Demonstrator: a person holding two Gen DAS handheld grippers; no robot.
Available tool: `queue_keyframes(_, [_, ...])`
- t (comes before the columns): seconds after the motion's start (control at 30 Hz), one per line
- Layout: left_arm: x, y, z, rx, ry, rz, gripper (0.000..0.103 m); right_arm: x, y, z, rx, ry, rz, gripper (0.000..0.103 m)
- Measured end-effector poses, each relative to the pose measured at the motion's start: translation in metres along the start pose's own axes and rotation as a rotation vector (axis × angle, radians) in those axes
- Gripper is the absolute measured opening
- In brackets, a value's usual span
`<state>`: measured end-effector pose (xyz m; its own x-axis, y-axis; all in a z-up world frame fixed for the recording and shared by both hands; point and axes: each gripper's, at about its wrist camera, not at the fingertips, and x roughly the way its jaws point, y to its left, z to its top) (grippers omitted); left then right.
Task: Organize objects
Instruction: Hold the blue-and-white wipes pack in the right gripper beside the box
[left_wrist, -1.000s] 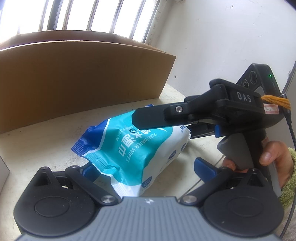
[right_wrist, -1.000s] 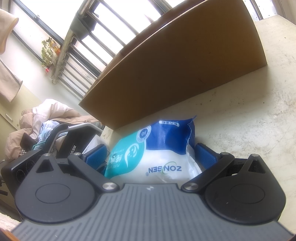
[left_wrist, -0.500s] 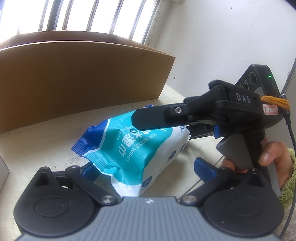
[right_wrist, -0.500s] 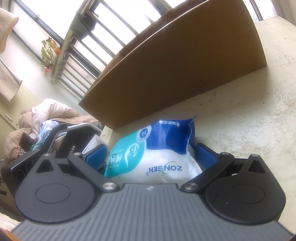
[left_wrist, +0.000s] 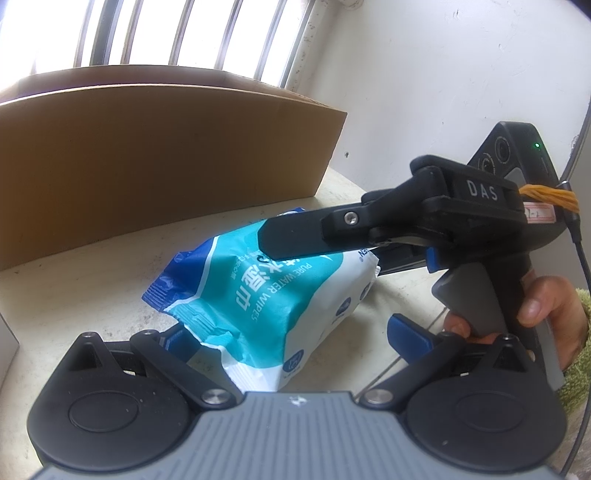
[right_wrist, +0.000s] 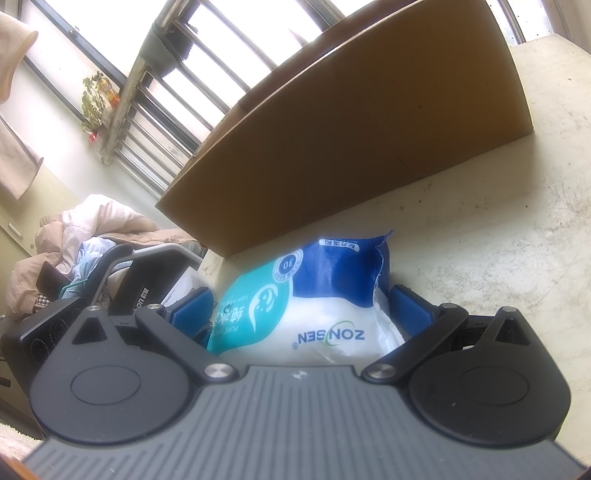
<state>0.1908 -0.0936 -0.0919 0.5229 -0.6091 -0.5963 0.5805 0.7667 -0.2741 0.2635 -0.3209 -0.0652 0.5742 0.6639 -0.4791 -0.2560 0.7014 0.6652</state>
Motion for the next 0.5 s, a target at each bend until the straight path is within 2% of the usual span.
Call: queue_keyframes(0.5, [-0.015,-0.001,-0.004,0.072,-0.001,0.054,0.103,0.001,0.01,0.0,-0.019,0.01,-0.043,0.102])
